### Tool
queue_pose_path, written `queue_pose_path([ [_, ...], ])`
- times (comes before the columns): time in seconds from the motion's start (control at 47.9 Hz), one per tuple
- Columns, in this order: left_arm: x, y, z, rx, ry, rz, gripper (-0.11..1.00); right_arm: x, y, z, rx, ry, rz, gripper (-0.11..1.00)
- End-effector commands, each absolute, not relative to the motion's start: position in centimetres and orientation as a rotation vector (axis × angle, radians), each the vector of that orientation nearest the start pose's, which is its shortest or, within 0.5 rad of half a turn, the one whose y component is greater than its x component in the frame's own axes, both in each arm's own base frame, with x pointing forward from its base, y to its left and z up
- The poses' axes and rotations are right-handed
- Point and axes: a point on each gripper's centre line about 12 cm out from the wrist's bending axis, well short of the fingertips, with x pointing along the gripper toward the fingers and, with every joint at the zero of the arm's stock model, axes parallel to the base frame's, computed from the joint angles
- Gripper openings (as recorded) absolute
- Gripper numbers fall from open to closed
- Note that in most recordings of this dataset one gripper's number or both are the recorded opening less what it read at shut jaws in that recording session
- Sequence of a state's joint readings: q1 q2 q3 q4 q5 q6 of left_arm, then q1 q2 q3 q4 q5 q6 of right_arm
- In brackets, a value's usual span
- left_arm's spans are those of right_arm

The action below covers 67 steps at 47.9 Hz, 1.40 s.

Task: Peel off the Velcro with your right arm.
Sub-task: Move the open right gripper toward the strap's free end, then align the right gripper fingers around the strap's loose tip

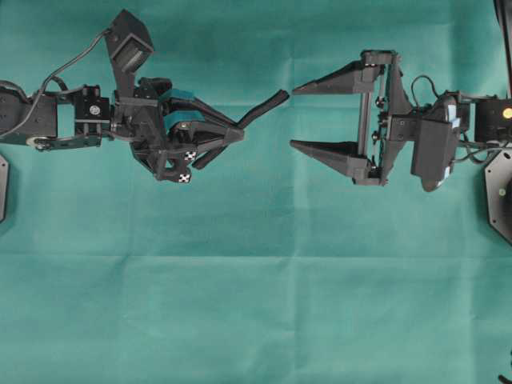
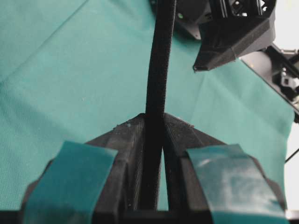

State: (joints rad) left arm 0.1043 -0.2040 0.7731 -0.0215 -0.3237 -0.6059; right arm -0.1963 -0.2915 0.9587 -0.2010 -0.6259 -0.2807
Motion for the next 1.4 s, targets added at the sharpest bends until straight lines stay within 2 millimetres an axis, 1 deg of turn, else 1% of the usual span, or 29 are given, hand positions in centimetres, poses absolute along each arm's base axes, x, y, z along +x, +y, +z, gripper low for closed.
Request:
queue_pose_path([
  [0.0, 36.18, 3.88, 25.59, -0.635, 0.161, 0.171, 0.09, 32.33, -5.31, 25.19, -0.441, 0.026, -0.084, 0.47],
  [0.063, 36.18, 3.88, 25.59, -0.635, 0.161, 0.171, 0.09, 32.32, -5.36, 25.2, -0.442, 0.024, -0.086, 0.33],
  [0.125, 36.18, 3.88, 25.59, -0.635, 0.161, 0.171, 0.09, 32.32, -5.4, 25.24, -0.442, 0.022, -0.087, 0.21],
  [0.167, 36.18, 3.88, 25.59, -0.635, 0.161, 0.171, 0.09, 32.32, -5.4, 25.24, -0.442, 0.022, -0.087, 0.16],
  [0.209, 36.18, 3.88, 25.59, -0.635, 0.161, 0.171, 0.09, 32.32, -5.4, 25.26, -0.442, 0.02, -0.087, 0.13],
  [0.772, 36.2, 3.66, 25.5, -0.634, 0.164, 0.166, 0.09, 32.26, -5.86, 25.21, -0.44, 0.025, -0.102, 0.13],
  [1.378, 36.17, 3.65, 25.44, -0.634, 0.166, 0.166, 0.09, 32.83, -6.04, 24.9, -0.441, 0.02, -0.101, 0.13],
])
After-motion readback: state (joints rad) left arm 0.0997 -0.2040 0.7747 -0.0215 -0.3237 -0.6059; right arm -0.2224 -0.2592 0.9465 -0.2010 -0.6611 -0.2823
